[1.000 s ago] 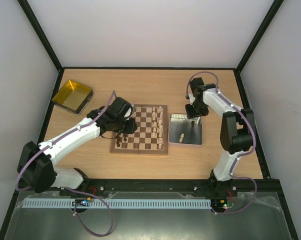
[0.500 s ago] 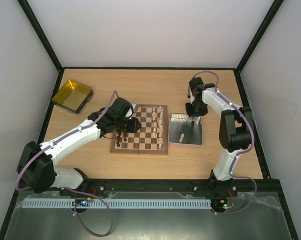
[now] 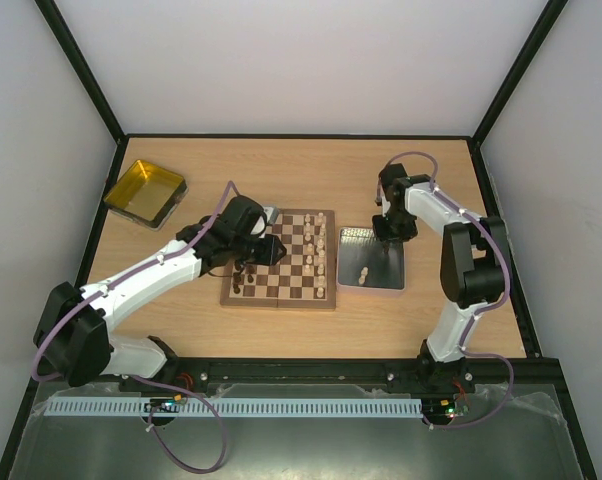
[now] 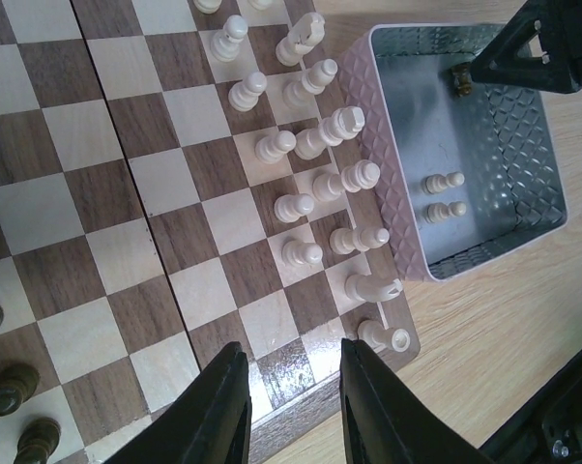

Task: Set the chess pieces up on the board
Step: Pick up the chess piece from the storage box.

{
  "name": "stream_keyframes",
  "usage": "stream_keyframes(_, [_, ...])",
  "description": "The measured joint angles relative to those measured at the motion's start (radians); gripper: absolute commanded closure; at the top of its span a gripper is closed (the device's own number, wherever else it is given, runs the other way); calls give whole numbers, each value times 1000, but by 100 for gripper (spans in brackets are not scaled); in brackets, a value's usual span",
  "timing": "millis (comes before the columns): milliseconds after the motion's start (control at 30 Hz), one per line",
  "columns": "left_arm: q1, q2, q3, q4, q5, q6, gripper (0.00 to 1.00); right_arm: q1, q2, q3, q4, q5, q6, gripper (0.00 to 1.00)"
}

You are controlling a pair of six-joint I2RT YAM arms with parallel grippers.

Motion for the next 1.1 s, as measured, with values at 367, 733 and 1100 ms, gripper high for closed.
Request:
stream_keyframes(367, [0,-5,-23,14,2,-14,71,0,75,0,24,-4,0,71])
stream_keyframes(733, [0,-9,-50,34,10,-19,71,0,95,0,40,-3,3,87])
stream_keyframes(1100, [-4,-11,-51,53,30,-19,71,0,74,0,34,-29,-10,96])
